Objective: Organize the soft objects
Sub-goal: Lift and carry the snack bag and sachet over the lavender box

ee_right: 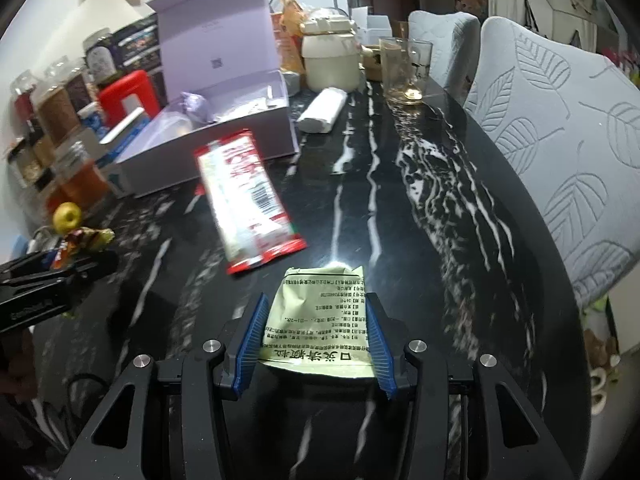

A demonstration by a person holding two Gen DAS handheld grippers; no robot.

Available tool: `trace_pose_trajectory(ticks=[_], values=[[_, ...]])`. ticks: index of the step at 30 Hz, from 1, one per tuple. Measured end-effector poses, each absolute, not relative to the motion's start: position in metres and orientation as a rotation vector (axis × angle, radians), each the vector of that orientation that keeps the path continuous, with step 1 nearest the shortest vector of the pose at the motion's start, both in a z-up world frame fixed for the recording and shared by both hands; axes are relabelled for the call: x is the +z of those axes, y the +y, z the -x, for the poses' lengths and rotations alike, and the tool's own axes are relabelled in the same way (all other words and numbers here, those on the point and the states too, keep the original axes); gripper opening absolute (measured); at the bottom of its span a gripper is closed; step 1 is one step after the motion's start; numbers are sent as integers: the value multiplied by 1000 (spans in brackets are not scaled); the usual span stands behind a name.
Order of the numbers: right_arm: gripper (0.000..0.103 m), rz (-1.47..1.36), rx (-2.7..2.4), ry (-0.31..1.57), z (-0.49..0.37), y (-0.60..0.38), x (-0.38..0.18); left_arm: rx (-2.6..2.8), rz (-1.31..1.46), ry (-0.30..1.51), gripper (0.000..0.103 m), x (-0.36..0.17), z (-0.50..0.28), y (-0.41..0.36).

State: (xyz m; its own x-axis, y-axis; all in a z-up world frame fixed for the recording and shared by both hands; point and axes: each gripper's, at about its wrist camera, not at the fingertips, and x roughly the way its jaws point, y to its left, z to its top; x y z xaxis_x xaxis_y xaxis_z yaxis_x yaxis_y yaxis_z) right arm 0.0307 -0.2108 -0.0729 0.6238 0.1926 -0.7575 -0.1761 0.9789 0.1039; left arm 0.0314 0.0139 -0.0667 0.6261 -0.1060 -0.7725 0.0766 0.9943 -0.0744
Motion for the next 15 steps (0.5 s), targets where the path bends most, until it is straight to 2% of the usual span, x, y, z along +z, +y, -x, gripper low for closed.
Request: trace_pose_trajectory(ticks=[15], values=[[48,-36,367,808,31,-171,-54,-101,27,773,60,-33,29,24]])
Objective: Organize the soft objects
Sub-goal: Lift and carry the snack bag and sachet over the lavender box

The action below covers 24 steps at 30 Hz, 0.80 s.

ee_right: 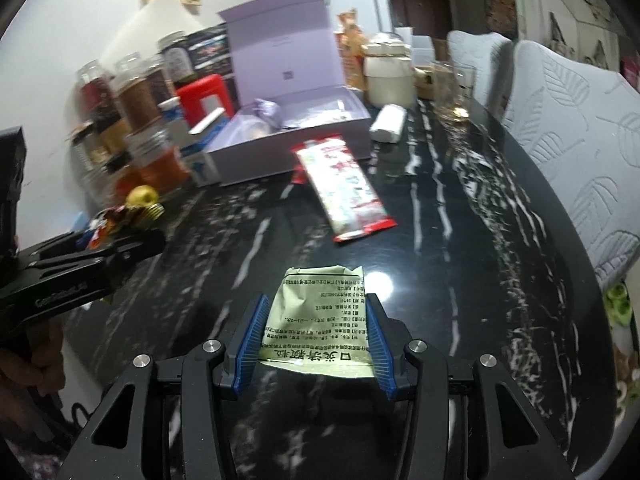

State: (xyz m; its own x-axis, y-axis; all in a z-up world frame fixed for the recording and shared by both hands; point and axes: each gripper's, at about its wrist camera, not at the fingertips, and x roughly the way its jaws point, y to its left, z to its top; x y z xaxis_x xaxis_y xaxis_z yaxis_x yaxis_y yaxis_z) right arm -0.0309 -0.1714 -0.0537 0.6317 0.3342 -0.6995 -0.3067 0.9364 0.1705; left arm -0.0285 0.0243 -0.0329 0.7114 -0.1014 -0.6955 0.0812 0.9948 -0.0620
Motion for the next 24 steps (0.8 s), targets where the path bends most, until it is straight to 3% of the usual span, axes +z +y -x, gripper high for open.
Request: trace_pose_trajectory(ticks=[24], values=[[48,-29,542,672,23,-147,4,-110,51,609,60,26,11,22]])
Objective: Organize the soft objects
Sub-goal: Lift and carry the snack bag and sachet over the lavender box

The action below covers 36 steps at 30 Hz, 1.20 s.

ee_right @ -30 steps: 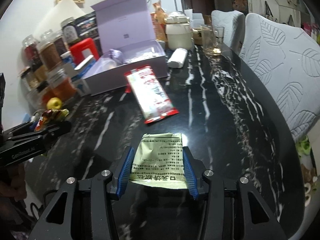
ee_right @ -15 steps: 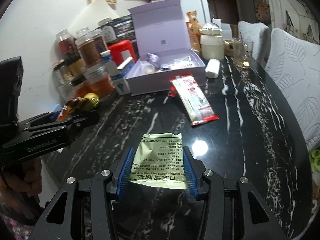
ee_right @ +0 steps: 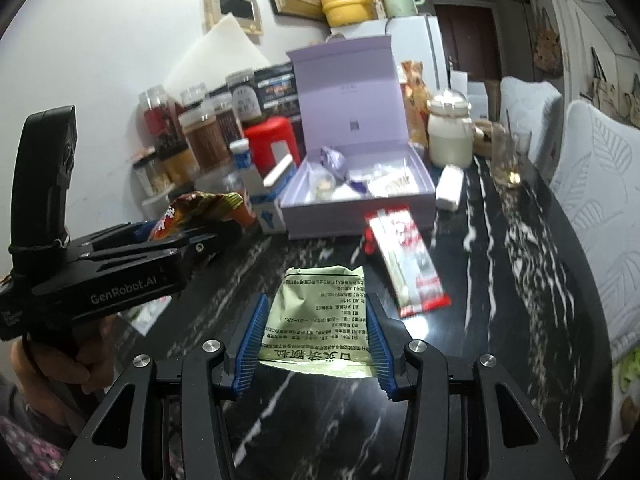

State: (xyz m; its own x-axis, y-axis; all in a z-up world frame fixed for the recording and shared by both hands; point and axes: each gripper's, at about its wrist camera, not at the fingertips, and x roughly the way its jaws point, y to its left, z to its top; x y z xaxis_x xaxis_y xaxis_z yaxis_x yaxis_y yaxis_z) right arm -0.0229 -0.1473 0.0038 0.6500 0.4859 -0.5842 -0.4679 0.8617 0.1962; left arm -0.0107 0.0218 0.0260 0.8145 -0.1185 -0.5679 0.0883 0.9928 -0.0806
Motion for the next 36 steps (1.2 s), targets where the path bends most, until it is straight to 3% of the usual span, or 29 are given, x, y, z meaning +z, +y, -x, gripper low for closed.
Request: trace_pose_trajectory(ticks=[22,36], values=[[48,14,564,455,-63,-143,86,-118,51,399,60,108,-76,28],[48,14,566,405,-148,-141,104,-114,70,354,60,116,-154,37]])
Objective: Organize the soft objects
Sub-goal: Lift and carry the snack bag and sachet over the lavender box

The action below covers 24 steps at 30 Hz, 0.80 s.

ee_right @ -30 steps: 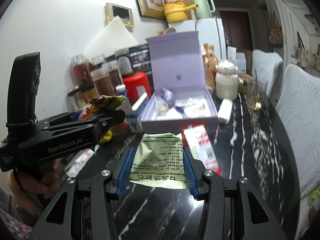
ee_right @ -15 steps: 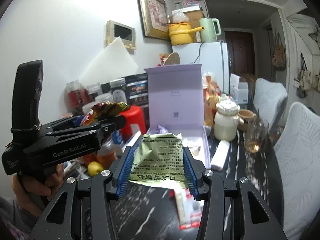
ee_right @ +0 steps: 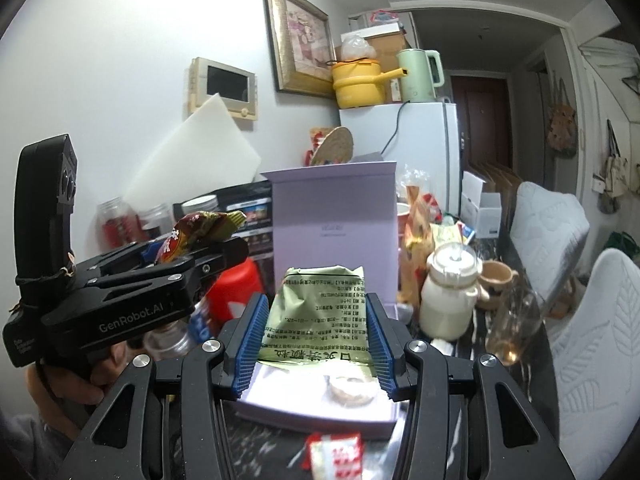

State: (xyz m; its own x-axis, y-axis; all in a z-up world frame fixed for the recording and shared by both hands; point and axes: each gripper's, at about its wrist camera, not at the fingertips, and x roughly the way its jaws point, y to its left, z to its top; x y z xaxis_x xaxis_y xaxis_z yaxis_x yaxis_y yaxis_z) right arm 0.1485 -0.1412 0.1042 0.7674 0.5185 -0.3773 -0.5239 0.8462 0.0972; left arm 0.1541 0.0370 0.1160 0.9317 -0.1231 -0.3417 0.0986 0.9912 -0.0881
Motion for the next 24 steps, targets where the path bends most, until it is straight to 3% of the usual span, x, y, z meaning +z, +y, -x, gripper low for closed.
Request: trace_pose_trajectory(ticks=[13,24], values=[[48,-3,561,398,-225,-130,96,-54,86,413,60,92,-223,49],[48,-21,542,499,-279,-127,63,-29,60,543,60,51,-269,45]])
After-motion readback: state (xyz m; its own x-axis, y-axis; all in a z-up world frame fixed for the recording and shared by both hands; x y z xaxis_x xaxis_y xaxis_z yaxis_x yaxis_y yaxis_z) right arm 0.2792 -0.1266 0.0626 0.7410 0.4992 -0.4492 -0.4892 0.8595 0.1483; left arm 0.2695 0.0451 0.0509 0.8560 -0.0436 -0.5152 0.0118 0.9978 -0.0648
